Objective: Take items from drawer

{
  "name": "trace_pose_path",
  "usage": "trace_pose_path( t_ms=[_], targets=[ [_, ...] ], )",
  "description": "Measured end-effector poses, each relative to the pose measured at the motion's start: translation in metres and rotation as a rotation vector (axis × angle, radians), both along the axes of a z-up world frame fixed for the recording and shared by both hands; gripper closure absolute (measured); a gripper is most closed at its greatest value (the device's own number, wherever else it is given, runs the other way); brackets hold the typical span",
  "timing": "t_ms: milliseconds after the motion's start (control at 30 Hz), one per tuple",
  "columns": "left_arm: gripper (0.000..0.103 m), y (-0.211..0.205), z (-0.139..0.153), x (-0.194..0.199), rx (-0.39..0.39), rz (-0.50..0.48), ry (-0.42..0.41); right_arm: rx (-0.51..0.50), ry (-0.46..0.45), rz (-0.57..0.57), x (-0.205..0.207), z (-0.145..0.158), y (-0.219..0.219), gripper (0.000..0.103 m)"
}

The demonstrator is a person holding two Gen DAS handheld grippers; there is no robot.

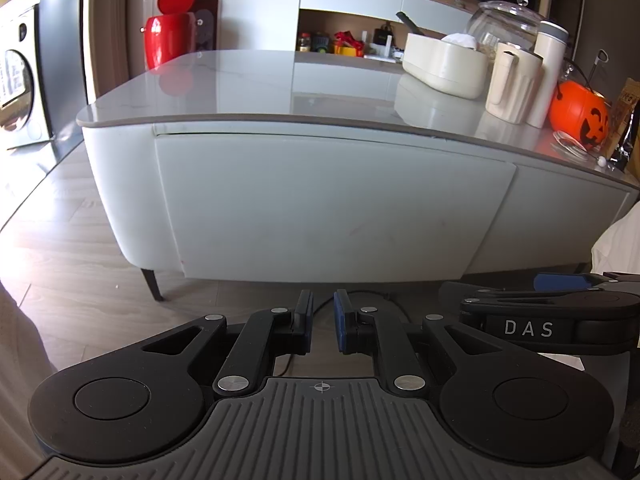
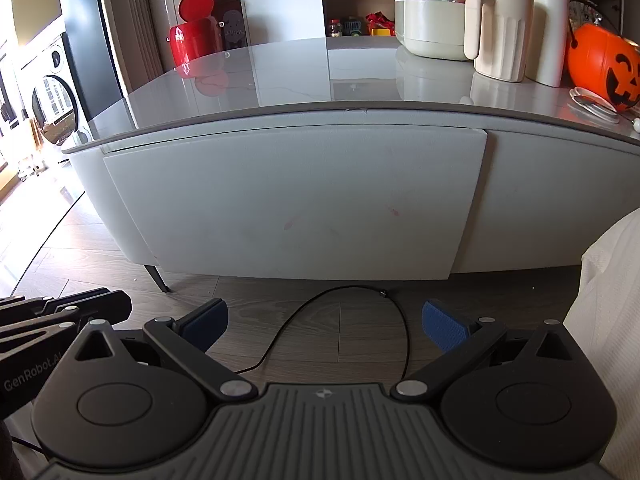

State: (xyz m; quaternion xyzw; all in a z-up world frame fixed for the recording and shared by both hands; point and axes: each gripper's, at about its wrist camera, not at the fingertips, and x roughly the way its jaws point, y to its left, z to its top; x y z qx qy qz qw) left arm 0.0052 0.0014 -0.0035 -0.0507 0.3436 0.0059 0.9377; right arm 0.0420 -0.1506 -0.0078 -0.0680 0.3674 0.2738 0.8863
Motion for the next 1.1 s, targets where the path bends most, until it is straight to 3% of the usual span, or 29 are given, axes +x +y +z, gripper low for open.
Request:
trace_pose_path(
  t_ms=[1100],
  targets=[
    [0.089, 0.001, -0.0038, 0.0031, 0.001, 0.0, 0.014, -0.011, 0.008, 0.022, 0.002, -0.0024, 0.0011, 0.0]
  ],
)
